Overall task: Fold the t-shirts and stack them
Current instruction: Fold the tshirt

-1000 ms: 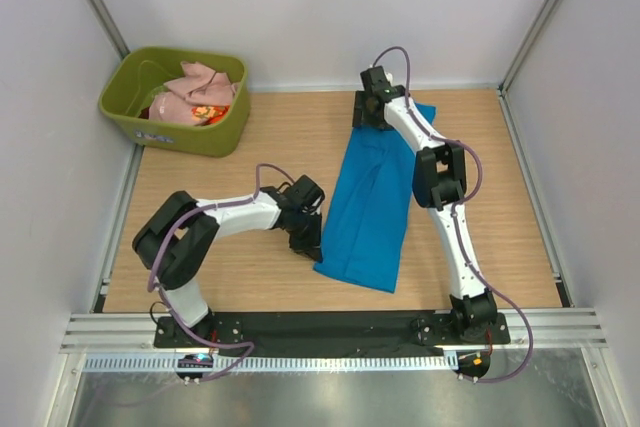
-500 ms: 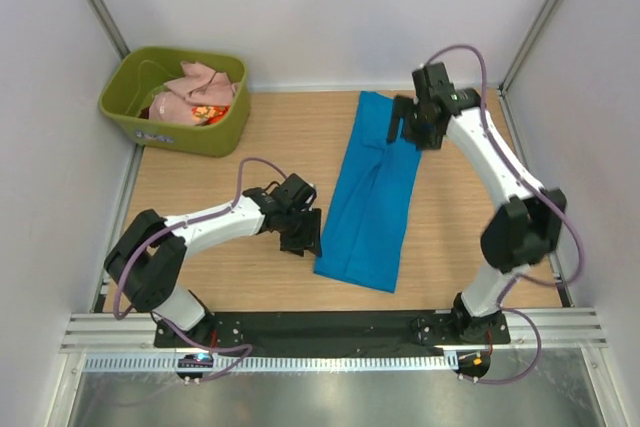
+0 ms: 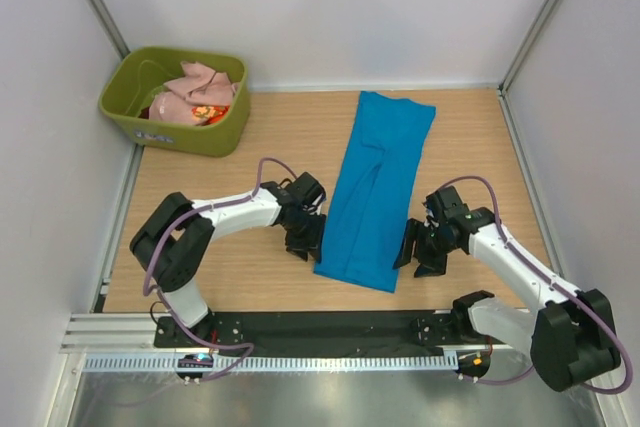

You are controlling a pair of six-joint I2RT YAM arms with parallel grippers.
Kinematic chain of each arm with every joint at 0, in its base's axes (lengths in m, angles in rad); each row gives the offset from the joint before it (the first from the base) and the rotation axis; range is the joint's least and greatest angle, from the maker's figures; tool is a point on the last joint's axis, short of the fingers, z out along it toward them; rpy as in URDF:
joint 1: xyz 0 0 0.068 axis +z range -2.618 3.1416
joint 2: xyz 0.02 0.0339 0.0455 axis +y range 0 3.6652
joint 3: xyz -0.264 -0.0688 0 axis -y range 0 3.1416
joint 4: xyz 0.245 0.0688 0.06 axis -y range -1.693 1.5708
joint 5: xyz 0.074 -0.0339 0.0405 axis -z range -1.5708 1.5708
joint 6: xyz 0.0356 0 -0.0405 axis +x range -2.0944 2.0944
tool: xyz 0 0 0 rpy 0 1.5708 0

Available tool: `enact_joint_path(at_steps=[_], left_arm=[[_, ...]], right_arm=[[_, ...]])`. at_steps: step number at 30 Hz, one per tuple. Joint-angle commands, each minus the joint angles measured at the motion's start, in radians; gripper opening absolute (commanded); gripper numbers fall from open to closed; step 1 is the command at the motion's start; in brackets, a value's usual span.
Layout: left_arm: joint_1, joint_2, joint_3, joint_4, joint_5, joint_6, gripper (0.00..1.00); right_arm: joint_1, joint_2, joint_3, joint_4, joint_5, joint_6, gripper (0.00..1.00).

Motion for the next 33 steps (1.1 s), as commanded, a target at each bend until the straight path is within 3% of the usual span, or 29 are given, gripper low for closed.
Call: enact_joint_path(at_steps=[1,14,25,33], left_arm=[[0.004,0.014,0.006,-0.002,0.052,0.032,0.41],[0.004,0.054,-0.008,0.003,0.056,0.035,0.41],[0.005,0.026,-0.029,0.037,0.113,0.012,0.45],[0.004,0.064,-0.032,0.041,0.122,0.014,0.33]], right_arm=[[0.016,-0.041,-0.037,0.121,-0.046,0.115,0.64],[0.023,0.072,-0.192,0.278,-0.065,0.152,0.58],[0.046,0.057,-0.227,0.278,-0.05,0.164,0.49],[0.079,0.144,-0.224,0.318,-0.047,0.161,0.41]])
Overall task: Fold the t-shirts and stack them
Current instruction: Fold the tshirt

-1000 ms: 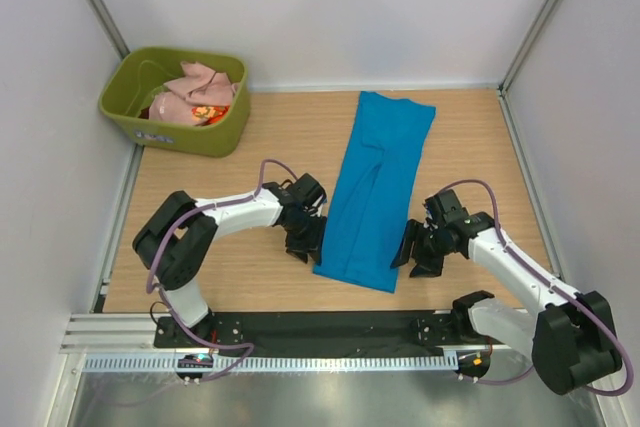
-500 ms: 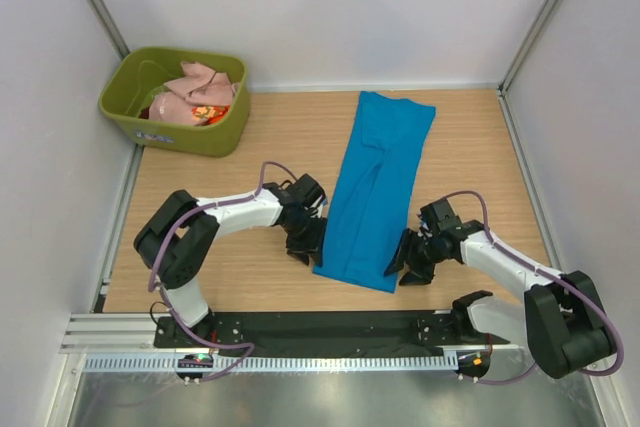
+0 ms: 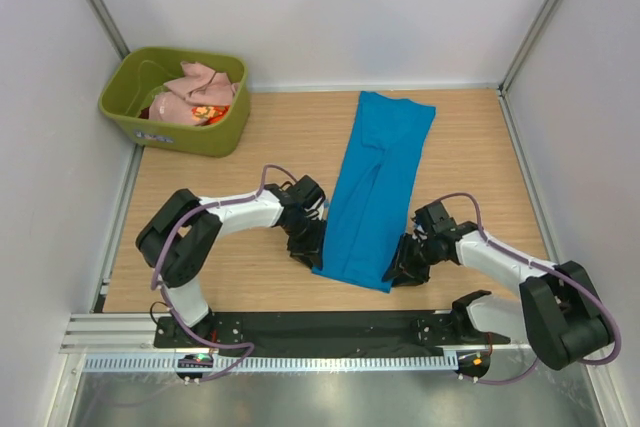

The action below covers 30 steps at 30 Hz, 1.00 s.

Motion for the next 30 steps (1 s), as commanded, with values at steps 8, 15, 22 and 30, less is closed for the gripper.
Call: enact_joint_path(at_steps=[8,15,22,30], left_arm=[[0.002,-0.01,-0.021,0.008,0.01,0.004,0.0],[0.002,-0.065,0.109,-0.078,-0.028,0.007,0.0],[0.03,-0.001,0.368,-0.198,-0.062,0.055,0.0],[0.129,0.128,0.602,-0.239,-0.032,0.079,0.0]], right_arm=[[0.029,-0.004,0.004,-0.053,0.128,-0.021,0.08],[0.03,-0.113,0.111,-0.156,0.217,0.005,0.01],[-0.013,0.0,0.293,-0.19,0.254,-0.039,0.01],[-0.168,0.149,0.528,-0.236,0.228,-0.136,0.01]])
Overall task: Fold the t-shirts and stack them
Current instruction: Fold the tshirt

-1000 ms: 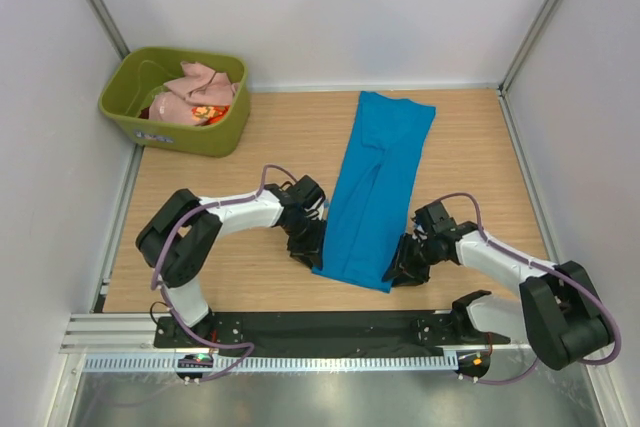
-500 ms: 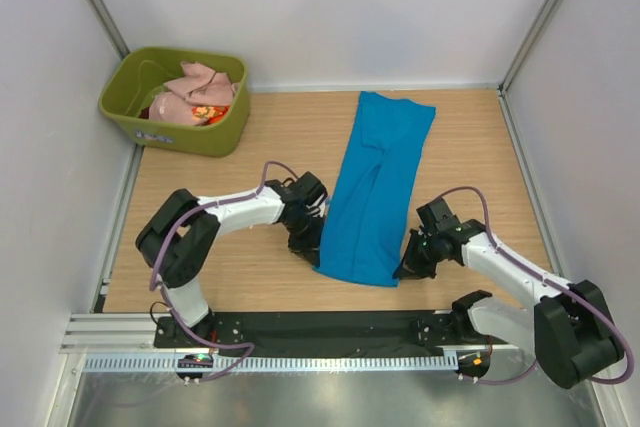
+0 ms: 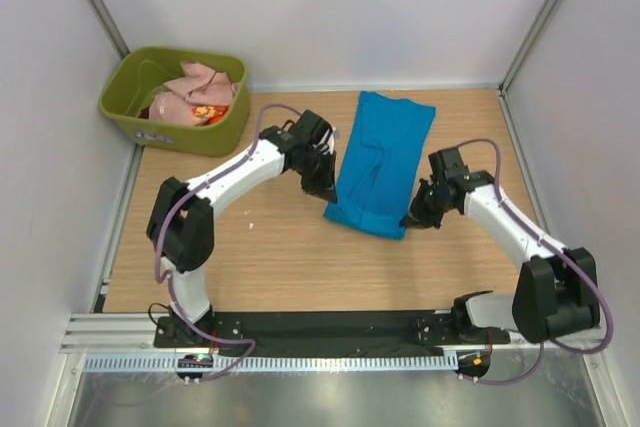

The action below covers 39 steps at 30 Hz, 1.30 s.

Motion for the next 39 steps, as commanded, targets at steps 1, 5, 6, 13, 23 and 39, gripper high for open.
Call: enact_joint_path(at_steps=[1,5,6,13,23,39], left_arm=[[0.04,0.071,0.145,-0.046,0.022,0.041,0.0],[0.074,0.212,0.316,-0.077,0.042,0.063,0.0],[0.077,0.239,0.353,-0.083,0.056,0.066,0.0],[0.097,0.385,0.531,-0.089,0.093,0.064,0.0],[0.112,0.465,0.614,-0.015,0.122,0.023,0.0],[0.137,0.569,0.733,0.052,0.143,-0.04,0.0]], right_arm=[[-0.044,0.092,0.135,-0.024,-0.001,-0.076,0.01],[-0.075,0.201,0.224,-0.015,-0.004,-0.107,0.01],[-0.081,0.219,0.253,-0.01,-0.006,-0.108,0.01],[-0.124,0.356,0.35,-0.015,-0.006,-0.135,0.01],[-0.175,0.482,0.456,0.0,-0.023,-0.174,0.01],[-0.208,0.584,0.576,-0.004,0.002,-0.167,0.01]])
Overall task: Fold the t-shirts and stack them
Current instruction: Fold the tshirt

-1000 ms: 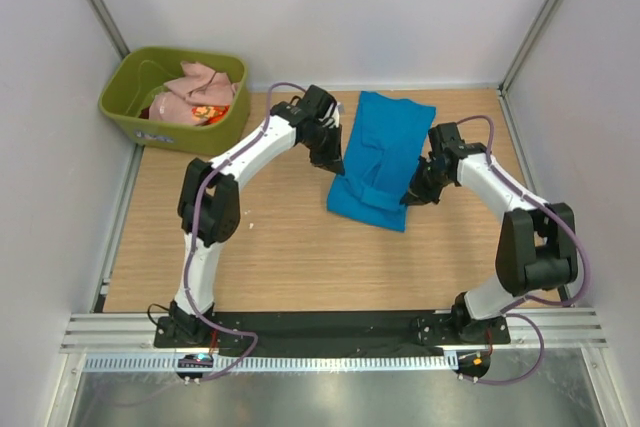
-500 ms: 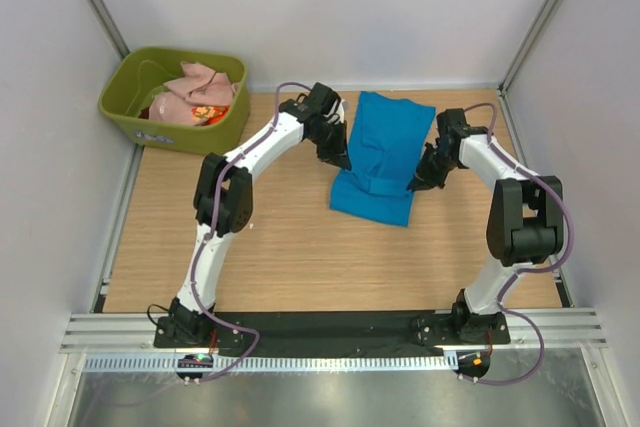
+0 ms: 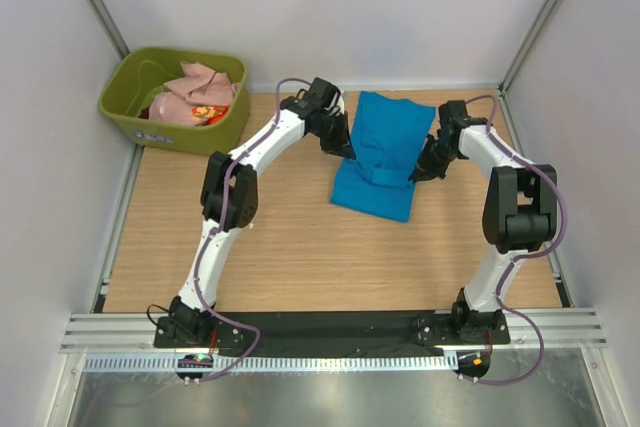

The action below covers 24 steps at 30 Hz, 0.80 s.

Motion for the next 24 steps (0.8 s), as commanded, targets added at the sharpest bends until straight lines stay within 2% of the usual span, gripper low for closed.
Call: enact_joint_path(at_steps=[1,24], left_arm=[[0.009,0.011,0.051,0.052,0.038,-0.025,0.0],[0.023,0.087,0.167,0.138,0.041,-0.068,0.0]], right_arm=[[-0.008,0.011,0.052,0.006,0.01,0.001,0.01],[-0.019,0.051,0.098,0.047,0.03,0.03,0.01]])
